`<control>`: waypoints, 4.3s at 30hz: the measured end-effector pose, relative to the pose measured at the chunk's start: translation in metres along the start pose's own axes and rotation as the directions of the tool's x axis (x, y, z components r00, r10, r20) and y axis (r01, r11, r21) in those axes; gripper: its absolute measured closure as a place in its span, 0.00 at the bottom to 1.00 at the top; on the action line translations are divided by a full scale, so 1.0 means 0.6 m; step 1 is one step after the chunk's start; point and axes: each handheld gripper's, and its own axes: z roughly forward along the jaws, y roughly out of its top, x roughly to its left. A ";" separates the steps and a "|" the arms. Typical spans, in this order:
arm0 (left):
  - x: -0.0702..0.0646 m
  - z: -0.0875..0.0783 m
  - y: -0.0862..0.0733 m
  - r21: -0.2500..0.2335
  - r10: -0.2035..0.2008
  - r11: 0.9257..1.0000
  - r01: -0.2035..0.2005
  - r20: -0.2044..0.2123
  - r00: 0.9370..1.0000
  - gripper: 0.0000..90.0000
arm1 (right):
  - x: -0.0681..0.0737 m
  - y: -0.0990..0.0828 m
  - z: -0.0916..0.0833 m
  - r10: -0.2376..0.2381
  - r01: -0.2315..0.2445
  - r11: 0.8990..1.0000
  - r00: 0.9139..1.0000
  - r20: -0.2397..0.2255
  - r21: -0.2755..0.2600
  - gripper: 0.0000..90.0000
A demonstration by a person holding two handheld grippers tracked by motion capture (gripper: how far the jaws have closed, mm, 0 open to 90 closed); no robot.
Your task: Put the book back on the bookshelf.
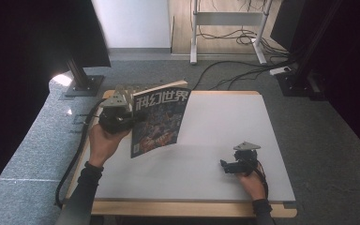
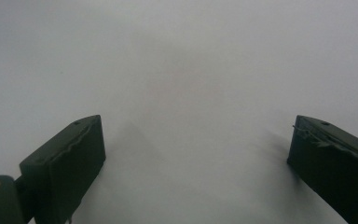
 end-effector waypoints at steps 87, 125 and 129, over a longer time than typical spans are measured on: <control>0.153 -0.051 -0.105 0.102 -0.262 0.950 0.294 -0.247 0.933 0.91 | 0.002 -0.001 0.000 -0.004 0.004 1.000 1.000 0.008 -0.008 0.04; 0.183 -0.032 -0.121 -0.123 -0.323 0.946 0.300 -0.272 0.907 0.31 | 0.002 -0.001 0.000 -0.005 0.005 1.000 1.000 0.007 -0.007 0.04; 0.177 -0.047 -0.123 -0.131 -0.318 0.947 0.293 -0.250 0.915 0.23 | 0.002 0.000 0.000 -0.005 0.005 1.000 1.000 0.007 -0.006 0.04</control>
